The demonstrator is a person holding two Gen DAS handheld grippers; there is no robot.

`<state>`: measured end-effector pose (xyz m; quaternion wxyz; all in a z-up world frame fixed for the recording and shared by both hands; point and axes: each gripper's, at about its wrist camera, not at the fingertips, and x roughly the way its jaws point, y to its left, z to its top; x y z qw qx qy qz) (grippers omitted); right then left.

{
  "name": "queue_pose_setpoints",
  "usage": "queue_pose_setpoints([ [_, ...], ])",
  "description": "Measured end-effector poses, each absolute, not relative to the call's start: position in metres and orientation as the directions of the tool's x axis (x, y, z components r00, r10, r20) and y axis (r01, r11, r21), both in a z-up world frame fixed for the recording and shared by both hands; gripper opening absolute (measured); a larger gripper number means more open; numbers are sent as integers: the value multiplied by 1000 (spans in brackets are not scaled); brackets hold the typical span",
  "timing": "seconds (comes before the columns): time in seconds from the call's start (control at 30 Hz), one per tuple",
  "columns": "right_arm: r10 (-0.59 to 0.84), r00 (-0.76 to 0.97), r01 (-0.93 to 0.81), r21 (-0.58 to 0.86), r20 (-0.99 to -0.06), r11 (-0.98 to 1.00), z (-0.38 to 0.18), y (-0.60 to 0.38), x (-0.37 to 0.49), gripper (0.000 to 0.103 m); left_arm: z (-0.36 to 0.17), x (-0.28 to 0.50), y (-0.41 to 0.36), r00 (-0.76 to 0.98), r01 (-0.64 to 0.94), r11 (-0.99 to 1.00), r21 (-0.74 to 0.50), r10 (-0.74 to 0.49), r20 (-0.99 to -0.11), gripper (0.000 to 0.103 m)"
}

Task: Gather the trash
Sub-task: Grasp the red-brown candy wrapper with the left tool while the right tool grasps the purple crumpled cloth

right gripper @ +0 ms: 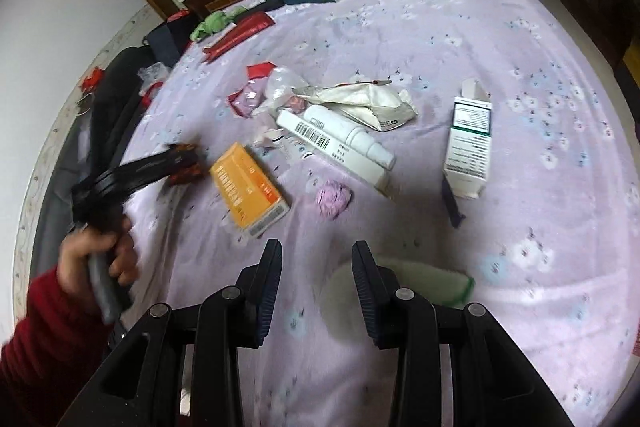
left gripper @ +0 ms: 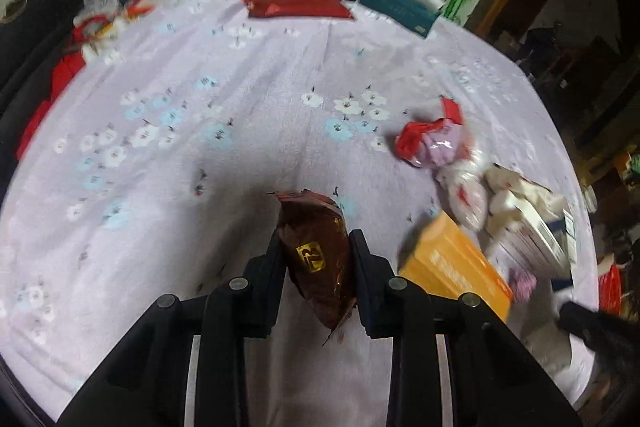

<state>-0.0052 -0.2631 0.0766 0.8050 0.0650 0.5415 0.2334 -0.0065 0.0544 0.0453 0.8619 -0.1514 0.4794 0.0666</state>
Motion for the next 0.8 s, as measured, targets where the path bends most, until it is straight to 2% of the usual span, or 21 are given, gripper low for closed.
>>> queue_pose_setpoints([
  [0.27, 410, 269, -274, 339, -871, 900, 45, -239, 24, 39, 81, -51, 28, 605, -165, 976, -142, -14, -796, 29],
  [0.5, 359, 273, -240, 299, -893, 924, 26, -228, 46, 39, 93, -67, -2, 617, -98, 987, -124, -37, -786, 29],
  [0.6, 328, 287, -256, 257, -900, 932, 23, -224, 46, 30, 95, -70, -15, 619, -77, 991, -111, -40, -784, 29],
  [0.8, 341, 315, -299, 248, -886, 921, 39, -225, 32, 29, 101, -69, -47, 628, -29, 995, -94, -55, -776, 29],
])
